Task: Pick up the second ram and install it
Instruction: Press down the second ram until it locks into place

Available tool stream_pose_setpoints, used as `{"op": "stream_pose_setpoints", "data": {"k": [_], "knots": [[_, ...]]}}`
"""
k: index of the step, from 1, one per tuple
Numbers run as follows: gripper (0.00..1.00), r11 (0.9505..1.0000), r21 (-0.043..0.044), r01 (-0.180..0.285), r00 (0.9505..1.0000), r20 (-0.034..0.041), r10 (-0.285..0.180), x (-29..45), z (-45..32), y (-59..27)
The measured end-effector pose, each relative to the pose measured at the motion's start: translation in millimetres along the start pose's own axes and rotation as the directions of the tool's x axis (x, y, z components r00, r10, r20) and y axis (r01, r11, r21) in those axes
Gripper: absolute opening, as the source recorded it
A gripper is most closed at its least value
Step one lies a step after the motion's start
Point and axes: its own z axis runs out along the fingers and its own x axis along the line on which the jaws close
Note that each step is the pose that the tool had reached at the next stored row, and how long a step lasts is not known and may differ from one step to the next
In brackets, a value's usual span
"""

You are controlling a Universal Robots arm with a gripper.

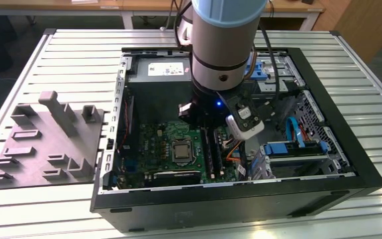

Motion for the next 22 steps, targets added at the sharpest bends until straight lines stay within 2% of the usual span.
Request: {"op": "stream_pose_setpoints", "data": {"k": [4,8,10,15,18,22], "knots": [[0.1,1.0,0.0001,0.0,1.0,0.0,0.0,0.6,1.6,11.4],[0.1,1.0,0.0,0.0,1.0,0.0,0.0,1.1,5.1,19.0],[0.1,1.0,-0.0003,0.0,1.0,0.0001,0.0,1.4,8.1,21.2],[0.1,1.0,-0.0001,0.0,1.0,0.0,0.0,1.5,8.8,22.3],[0.1,1.0,-0.0003,0.0,1.0,0.0,0.0,1.7,10.4,26.1],[0.1,1.0,-0.001,0.0,1.0,0.0001,0.0,2.2,15.7,29.4]]}}
